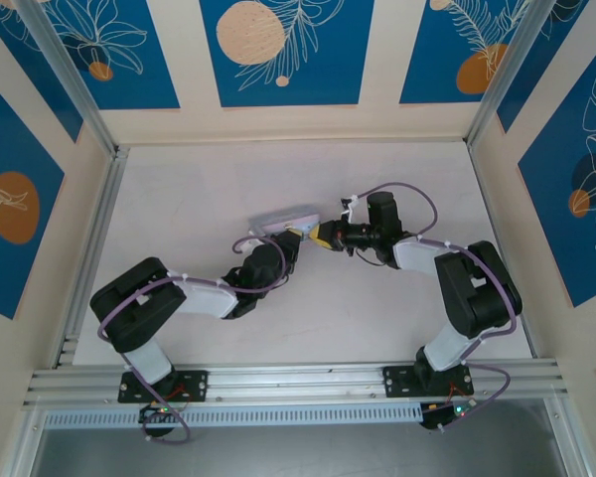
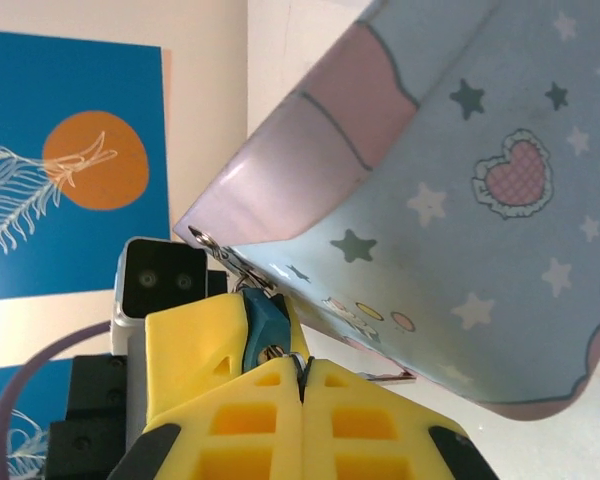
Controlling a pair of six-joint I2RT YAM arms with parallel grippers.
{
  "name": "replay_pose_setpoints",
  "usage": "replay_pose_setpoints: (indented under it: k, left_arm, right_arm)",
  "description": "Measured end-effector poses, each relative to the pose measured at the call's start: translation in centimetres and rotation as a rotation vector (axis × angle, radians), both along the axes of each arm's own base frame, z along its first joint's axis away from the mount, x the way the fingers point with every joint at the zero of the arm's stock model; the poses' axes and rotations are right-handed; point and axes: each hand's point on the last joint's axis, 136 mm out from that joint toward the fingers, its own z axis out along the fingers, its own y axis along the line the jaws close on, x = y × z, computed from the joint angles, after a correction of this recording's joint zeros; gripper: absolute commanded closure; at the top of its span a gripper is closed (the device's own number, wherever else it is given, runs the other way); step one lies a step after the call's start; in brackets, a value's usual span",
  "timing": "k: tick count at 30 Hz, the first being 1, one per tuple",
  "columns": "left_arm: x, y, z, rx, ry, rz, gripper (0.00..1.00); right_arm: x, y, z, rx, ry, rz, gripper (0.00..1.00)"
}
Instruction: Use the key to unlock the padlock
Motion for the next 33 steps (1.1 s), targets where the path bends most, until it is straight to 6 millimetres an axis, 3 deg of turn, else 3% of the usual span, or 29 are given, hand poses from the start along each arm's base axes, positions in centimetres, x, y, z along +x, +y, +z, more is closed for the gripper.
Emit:
replay_pose_setpoints:
  k: [12, 33]
  left_arm:
    - [0.0, -0.1, 0.0, -0.002, 0.001, -0.004, 1.00]
    - [0.7, 1.1, 0.2, 0.005, -0.014, 0.070, 1.00]
  right_arm:
    - [0.2, 0.0, 0.2, -0.004, -0.057, 0.008, 1.00]
    - [1.2, 1.5, 0.2, 0.164, 0.121, -0.029, 1.00]
